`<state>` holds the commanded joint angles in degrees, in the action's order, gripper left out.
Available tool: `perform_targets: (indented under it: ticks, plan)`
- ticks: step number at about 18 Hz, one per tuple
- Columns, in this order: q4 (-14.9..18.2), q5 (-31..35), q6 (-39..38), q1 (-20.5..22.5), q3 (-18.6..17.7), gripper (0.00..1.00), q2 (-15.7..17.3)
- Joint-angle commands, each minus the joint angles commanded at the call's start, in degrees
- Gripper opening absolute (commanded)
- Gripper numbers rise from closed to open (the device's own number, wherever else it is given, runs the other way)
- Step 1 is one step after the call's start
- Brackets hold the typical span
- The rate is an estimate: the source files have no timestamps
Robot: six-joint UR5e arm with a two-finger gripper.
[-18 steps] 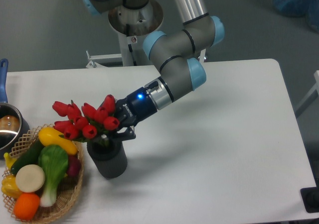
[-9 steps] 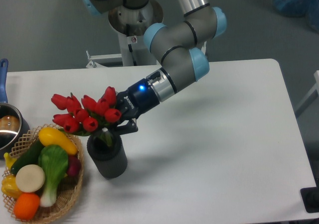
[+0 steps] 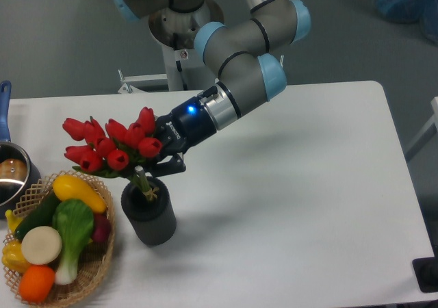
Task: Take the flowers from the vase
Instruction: 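Lift the gripped tulip bunch upward out of the vase, then raise the tulips higher until the stems clear the vase rim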
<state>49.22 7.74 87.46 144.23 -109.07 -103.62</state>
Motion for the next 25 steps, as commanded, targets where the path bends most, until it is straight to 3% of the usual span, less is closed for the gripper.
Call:
perform_targets:
  ticks: [10, 25]
  plan:
    - [0.1, -0.5, -6.7, -0.8, 3.1, 0.38, 1.8]
    - [0.1, -0.4, -13.3, -0.7, 4.0, 0.38, 5.3]
